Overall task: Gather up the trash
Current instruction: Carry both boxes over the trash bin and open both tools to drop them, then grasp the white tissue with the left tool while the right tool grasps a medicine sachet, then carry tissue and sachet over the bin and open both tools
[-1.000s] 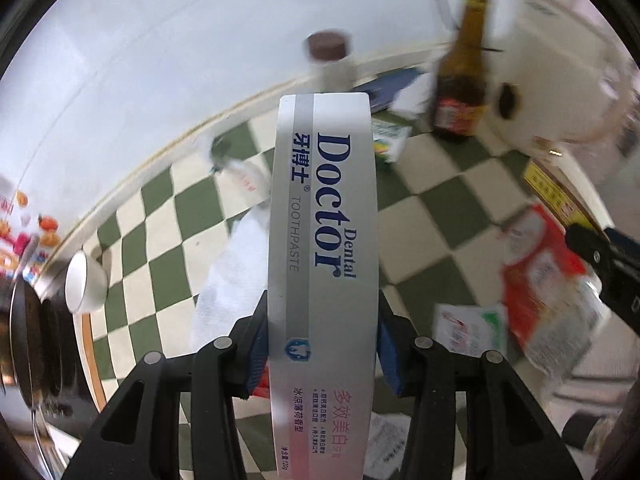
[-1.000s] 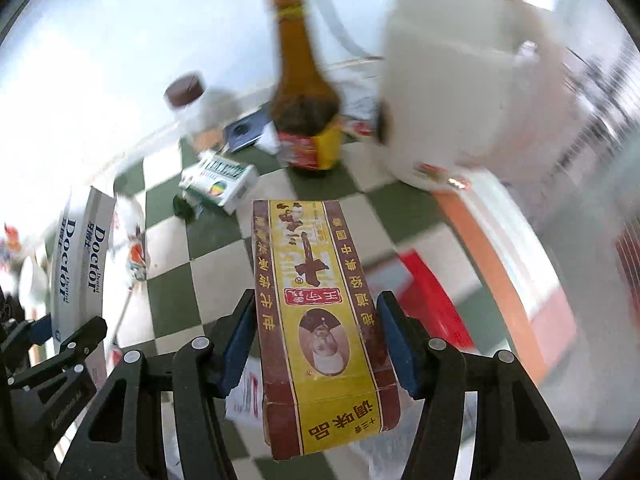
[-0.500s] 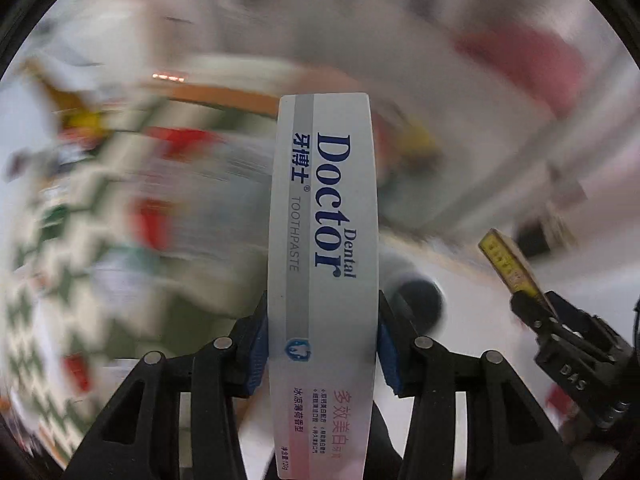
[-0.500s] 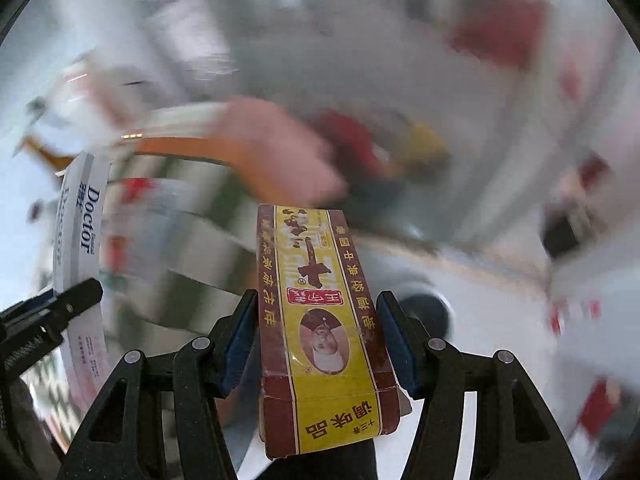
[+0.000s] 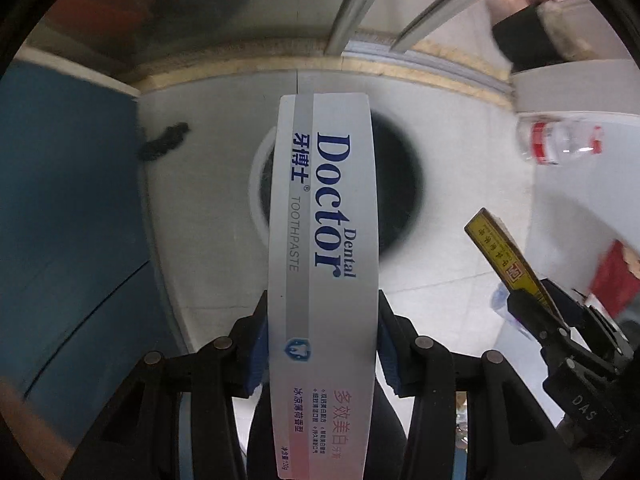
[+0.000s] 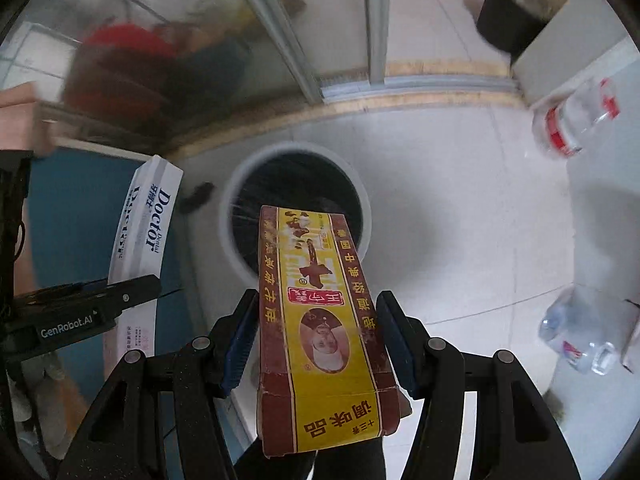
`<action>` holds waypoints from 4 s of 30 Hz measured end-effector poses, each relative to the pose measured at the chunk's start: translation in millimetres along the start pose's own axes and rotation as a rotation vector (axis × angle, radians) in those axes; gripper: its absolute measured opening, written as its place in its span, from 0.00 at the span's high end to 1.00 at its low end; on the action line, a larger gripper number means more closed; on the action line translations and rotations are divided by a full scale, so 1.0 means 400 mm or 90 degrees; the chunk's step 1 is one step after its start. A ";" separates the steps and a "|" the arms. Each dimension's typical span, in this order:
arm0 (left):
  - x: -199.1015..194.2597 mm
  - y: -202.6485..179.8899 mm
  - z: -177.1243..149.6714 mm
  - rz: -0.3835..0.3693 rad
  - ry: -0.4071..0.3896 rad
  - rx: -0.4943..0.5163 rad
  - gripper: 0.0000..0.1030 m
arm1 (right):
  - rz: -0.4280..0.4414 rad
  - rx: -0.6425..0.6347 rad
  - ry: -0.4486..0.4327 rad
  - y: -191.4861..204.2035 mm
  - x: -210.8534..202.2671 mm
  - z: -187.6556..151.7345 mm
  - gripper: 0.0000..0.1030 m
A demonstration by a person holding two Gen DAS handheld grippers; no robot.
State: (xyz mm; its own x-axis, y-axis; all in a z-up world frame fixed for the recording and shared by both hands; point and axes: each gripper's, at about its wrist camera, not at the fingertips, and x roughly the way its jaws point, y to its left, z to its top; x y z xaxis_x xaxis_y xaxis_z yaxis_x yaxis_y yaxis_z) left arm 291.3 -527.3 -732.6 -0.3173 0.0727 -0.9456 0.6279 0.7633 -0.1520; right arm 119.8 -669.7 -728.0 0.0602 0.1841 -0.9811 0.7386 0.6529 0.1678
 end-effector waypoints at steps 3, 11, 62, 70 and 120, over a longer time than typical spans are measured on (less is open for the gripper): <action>0.102 -0.011 0.066 0.014 0.012 0.008 0.58 | 0.002 0.002 0.019 -0.039 0.150 0.044 0.40; 0.170 -0.031 0.077 -0.018 -0.003 -0.021 0.01 | 0.022 -0.003 0.075 -0.065 0.340 0.103 0.25; -1.138 0.561 -0.966 0.200 -0.425 -0.415 0.01 | 0.068 -0.344 -0.138 0.841 -1.016 -0.384 0.00; -0.998 1.020 -1.296 0.186 -0.350 -0.647 0.01 | 0.051 -0.544 -0.068 1.361 -0.851 -0.582 0.00; -1.246 0.588 -0.967 0.116 -0.473 -0.289 0.97 | 0.164 -0.299 -0.173 1.017 -0.977 -0.343 0.98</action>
State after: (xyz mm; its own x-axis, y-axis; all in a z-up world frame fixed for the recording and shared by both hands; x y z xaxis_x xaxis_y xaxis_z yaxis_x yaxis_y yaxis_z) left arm 322.3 -135.7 -186.1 0.4016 -0.0968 -0.9107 0.2310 0.9730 -0.0016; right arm 304.7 -375.2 -263.1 0.4133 0.2257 -0.8822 0.3051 0.8785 0.3677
